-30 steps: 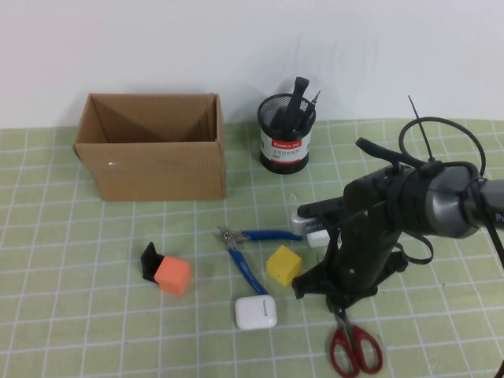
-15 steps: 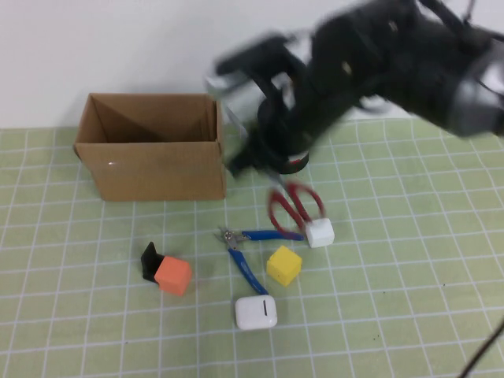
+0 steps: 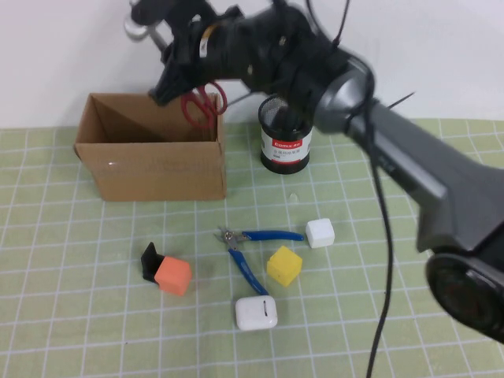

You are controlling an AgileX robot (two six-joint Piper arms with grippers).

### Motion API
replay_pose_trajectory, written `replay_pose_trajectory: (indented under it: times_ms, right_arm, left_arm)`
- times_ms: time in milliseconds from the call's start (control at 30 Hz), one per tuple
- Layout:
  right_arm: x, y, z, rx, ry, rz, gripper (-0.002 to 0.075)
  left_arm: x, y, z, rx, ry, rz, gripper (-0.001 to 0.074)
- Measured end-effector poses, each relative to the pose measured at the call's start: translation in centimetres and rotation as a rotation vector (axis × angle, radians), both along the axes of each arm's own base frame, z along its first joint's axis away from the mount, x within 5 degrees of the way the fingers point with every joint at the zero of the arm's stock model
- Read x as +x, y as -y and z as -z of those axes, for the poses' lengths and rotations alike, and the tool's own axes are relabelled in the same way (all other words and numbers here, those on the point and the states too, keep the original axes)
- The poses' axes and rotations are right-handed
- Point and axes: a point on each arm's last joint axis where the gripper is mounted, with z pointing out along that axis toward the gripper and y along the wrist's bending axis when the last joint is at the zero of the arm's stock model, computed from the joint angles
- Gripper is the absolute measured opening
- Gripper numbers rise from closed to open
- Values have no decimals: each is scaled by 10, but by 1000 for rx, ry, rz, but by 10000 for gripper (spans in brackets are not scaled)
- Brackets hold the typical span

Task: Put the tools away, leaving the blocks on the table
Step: Place the Scissors into the box

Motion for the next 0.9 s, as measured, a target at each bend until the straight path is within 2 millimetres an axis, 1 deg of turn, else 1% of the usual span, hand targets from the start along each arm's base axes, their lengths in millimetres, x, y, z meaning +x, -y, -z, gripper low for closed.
replay_pose_trajectory:
  times_ms: [33,133,200,267,433,533,667,767,867,900]
  right_arm:
    - [4,-3,8,1,9,-1,56]
    - [10,-8,23,9,22,-6,56]
    - [11,-9,25,18,34,-7,59]
    - [11,-11,26,24,40,-10,77]
    - [12,-12,27,32,41,-11,179]
    - [11,-12,28,38,25,-11,201]
    - [8,-12,32,24,-27,-13,206]
    - [-2,-12,26,-20,-95,-14,197]
    - [-23,-8,6,-62,-187,-4,149]
    - [-32,-5,-3,-92,-211,2,120]
  left_arm:
    - [0,0,0,0,0,0,-3]
    - [0,0,0,0,0,0,-4]
    - [0,0,0,0,0,0,-3]
    - [0,0,0,0,0,0,-4]
    - [0,0,0,0,0,0,-4]
    - [0,0,0,0,0,0,-3]
    - [0,0,0,0,0,0,-4]
    - [0,0,0,0,0,0,-4]
    - [0,0,0,0,0,0,-4]
    - [0,0,0,0,0,0,-4]
